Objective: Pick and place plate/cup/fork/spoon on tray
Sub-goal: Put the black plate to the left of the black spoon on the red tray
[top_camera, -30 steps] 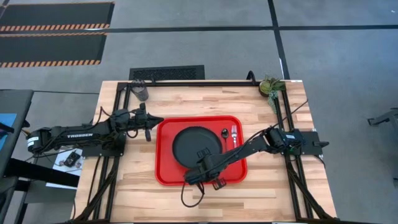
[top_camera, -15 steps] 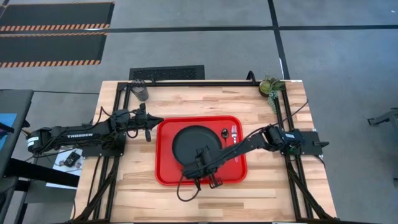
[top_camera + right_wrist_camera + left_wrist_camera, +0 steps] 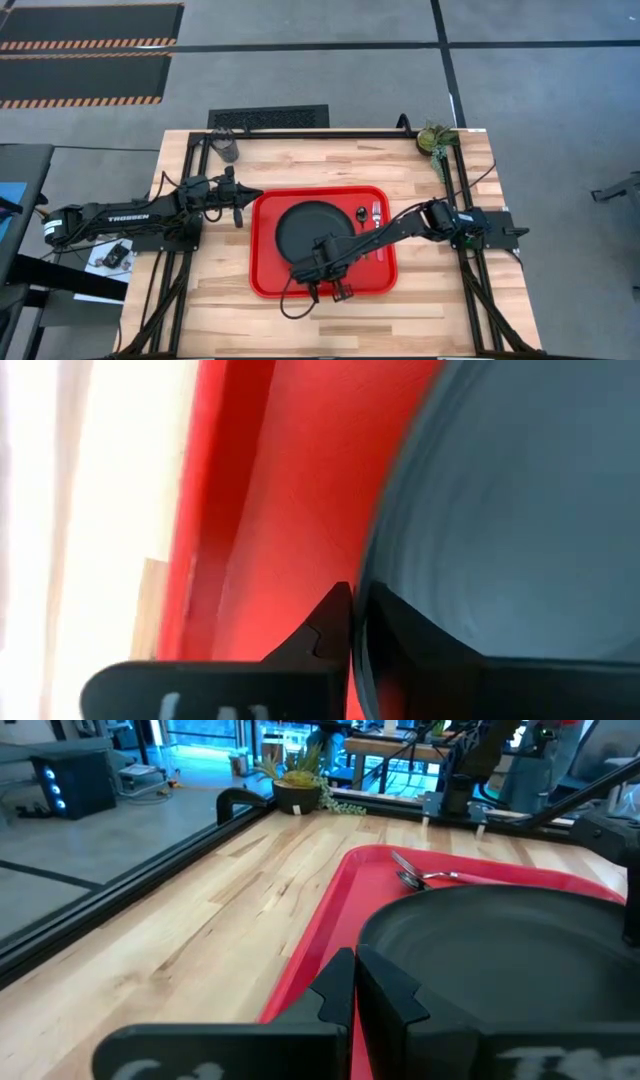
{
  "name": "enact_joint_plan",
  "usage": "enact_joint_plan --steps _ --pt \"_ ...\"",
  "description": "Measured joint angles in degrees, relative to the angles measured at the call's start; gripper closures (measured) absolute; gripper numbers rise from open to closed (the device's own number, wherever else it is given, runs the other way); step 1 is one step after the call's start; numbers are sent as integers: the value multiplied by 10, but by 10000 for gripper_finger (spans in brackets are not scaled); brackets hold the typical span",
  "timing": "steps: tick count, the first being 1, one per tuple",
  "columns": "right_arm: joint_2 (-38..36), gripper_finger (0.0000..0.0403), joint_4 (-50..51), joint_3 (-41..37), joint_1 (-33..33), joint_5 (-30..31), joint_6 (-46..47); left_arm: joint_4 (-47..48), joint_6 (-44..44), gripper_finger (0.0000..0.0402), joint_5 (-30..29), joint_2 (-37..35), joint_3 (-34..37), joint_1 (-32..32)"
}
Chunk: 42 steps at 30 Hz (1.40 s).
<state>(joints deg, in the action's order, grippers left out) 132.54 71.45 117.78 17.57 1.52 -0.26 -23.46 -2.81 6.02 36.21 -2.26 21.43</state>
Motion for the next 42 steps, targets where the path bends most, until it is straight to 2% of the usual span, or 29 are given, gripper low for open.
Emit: enact_joint_plan --steps 5,13,29,37,42 --pt "-1 361 -14 -13 -5 -26 16 2 0 400 0 0 0 0" --pt "0 383 -30 -48 -5 -11 9 2 0 400 0 0 0 0" --pt "-1 365 -49 -48 -9 -17 -13 2 -7 400 0 0 0 0" --pt "0 333 -50 -48 -9 -20 -12 2 -7 400 0 0 0 0" --pt "0 326 -50 -48 -10 -20 -6 5 -7 400 0 0 0 0"
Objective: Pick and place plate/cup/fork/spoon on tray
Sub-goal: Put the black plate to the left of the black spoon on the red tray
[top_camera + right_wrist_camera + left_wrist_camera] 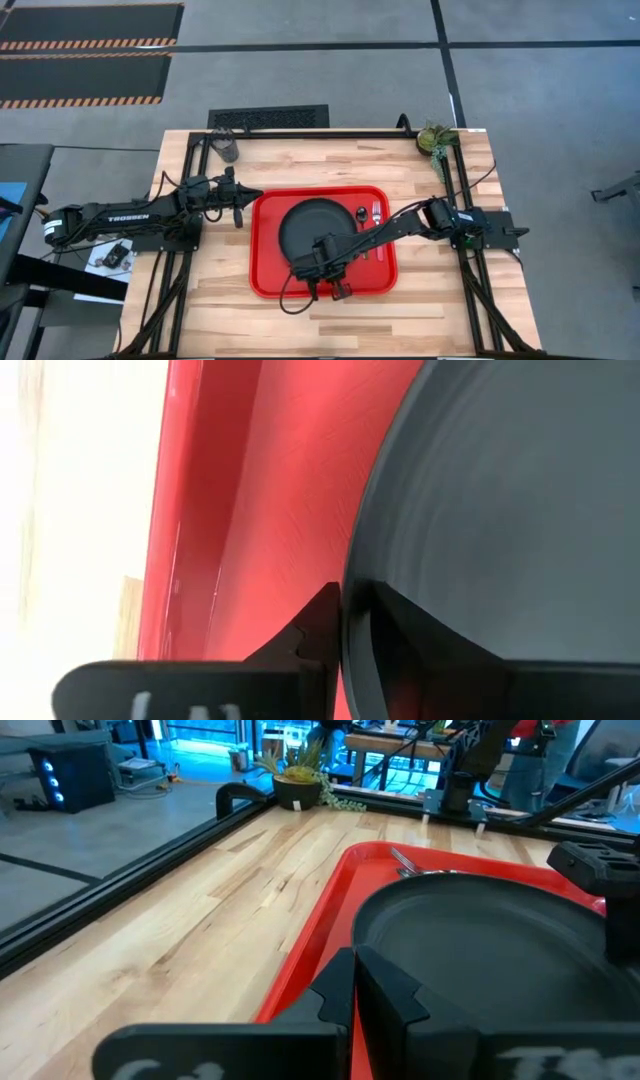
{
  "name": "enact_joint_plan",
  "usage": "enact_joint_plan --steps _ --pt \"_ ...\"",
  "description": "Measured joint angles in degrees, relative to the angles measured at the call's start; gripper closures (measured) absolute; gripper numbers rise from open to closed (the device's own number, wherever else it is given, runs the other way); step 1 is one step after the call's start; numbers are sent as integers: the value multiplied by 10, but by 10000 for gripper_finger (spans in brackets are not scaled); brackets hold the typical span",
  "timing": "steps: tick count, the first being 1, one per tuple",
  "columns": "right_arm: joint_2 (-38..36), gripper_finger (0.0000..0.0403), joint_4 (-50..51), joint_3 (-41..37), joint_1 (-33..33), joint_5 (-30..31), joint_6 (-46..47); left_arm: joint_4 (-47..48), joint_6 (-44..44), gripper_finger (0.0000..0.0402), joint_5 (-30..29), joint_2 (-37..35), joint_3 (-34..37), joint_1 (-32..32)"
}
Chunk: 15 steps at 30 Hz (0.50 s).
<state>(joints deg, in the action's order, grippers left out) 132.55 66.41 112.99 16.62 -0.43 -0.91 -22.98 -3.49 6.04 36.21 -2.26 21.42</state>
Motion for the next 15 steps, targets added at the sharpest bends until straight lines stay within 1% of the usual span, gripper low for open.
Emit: enact_joint_plan --steps 15 --pt "0 325 -7 0 0 3 19 0 0 400 0 0 0 0"
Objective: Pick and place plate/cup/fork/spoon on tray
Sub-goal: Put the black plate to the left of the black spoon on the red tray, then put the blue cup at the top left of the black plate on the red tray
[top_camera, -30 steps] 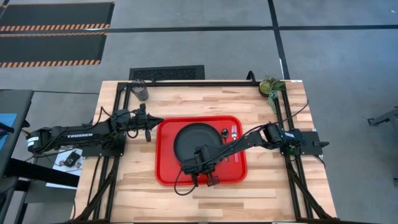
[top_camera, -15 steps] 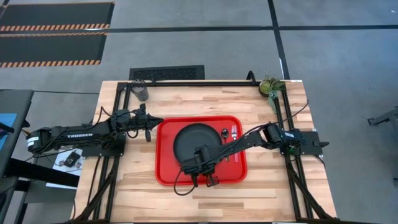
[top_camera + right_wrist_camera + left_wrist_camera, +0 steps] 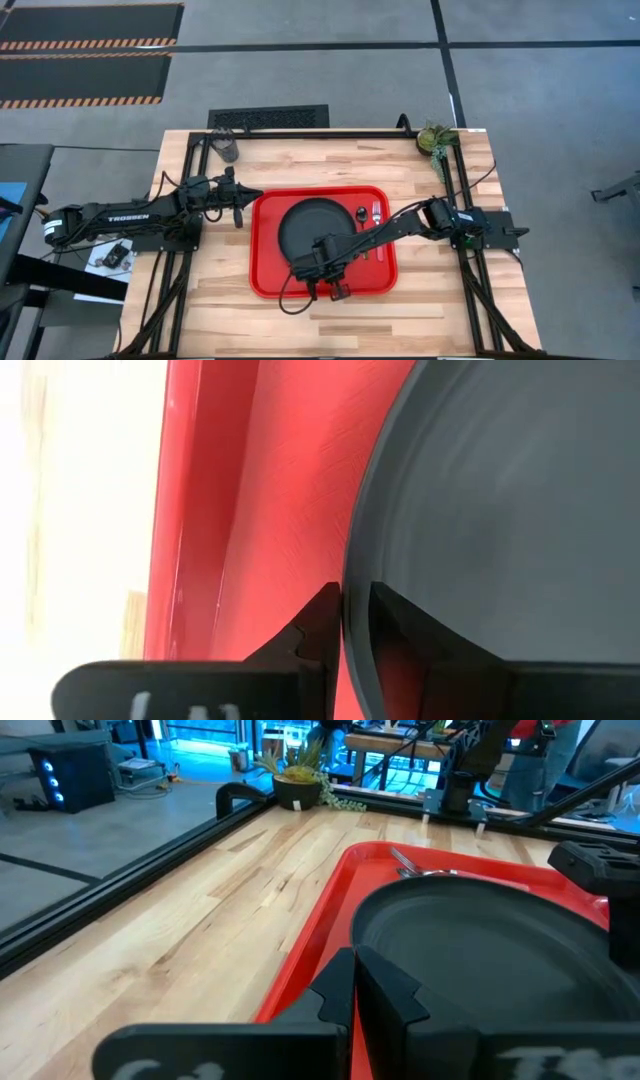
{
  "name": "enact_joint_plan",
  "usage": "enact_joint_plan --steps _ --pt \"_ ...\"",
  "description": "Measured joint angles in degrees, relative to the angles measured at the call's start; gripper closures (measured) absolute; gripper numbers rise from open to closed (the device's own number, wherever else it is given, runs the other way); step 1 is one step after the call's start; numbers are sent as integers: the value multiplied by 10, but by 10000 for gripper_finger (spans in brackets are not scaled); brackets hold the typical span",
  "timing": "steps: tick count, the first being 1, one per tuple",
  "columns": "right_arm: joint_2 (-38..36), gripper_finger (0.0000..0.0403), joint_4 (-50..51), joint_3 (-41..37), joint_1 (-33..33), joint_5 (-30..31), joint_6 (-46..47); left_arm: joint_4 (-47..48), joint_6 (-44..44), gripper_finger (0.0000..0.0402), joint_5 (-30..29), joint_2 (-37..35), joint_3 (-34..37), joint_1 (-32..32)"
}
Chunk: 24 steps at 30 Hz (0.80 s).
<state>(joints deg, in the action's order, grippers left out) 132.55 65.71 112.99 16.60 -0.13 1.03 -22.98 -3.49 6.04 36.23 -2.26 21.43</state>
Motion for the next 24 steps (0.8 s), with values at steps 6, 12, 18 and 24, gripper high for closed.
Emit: enact_joint_plan --steps 6,12,18,24 --pt "-1 325 2 2 2 1 10 2 5 400 0 0 0 0" --pt "-2 325 13 32 2 6 11 2 7 400 0 0 0 0" --pt "-2 325 47 58 2 20 6 2 8 400 0 0 0 0" --pt "-31 384 79 37 11 61 4 17 28 400 0 0 0 0"
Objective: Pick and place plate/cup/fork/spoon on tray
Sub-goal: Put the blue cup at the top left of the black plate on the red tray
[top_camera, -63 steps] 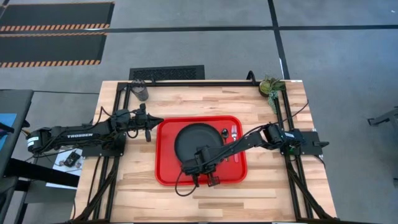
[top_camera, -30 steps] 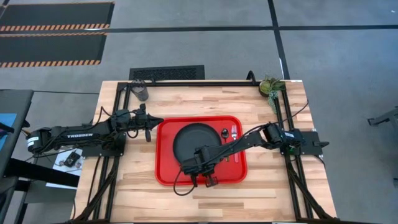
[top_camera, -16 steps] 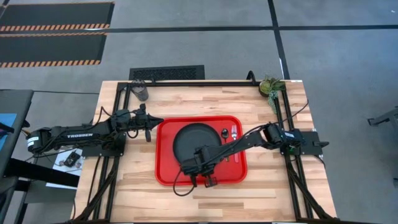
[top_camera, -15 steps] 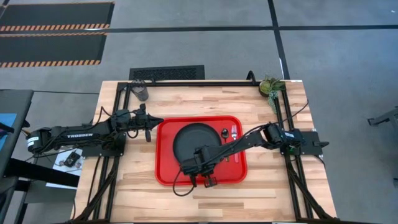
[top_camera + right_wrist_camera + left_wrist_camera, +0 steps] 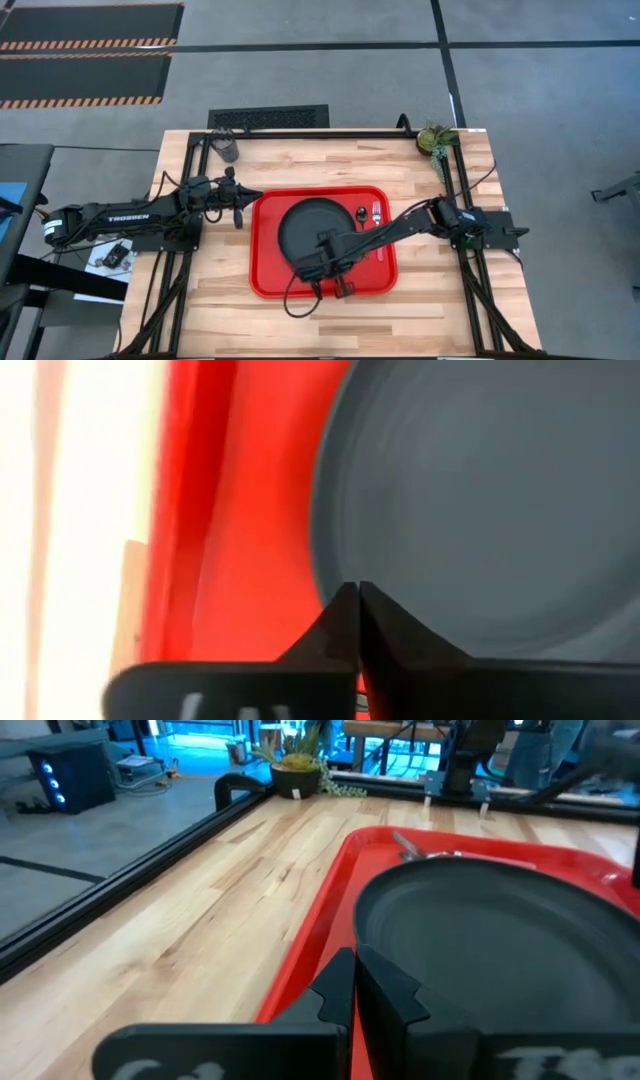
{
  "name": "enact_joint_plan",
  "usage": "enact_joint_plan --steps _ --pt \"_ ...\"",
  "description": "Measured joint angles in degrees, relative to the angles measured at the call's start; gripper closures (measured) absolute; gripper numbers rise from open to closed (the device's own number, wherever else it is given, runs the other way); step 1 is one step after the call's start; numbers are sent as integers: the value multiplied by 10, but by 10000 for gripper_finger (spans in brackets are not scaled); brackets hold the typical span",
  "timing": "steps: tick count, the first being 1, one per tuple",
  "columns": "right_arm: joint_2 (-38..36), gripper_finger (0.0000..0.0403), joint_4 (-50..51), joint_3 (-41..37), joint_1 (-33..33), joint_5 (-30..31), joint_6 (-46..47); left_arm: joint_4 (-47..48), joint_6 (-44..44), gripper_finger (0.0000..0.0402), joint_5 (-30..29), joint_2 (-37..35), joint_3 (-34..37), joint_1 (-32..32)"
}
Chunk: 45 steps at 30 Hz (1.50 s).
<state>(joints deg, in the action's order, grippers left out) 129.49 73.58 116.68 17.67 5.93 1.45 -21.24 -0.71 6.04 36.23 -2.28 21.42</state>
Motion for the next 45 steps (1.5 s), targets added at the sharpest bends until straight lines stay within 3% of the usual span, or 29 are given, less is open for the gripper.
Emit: enact_joint_plan --steps 6,13,19,22,29,35,40,45 --pt "-112 396 -160 -146 -12 16 -4 2 4 400 0 0 0 0" --pt "-299 399 -504 -439 -47 18 -14 9 -19 400 -19 0 -12 0" --pt "-429 400 -808 -654 -92 46 -70 93 -20 400 -43 1 -73 0" --pt "-480 396 -907 -729 -124 46 -88 175 -19 400 -74 2 -121 1" --pt "-524 370 -896 -762 -200 22 -77 447 -34 400 -115 22 -275 22" --pt "-525 396 -916 -783 -227 -21 -129 672 -51 400 -177 96 -402 57" --pt "-525 398 -1010 -834 -235 -65 -130 759 -21 399 -189 160 -462 93" --pt "-524 398 -1039 -852 -231 -69 -84 752 38 384 -194 194 -472 142"
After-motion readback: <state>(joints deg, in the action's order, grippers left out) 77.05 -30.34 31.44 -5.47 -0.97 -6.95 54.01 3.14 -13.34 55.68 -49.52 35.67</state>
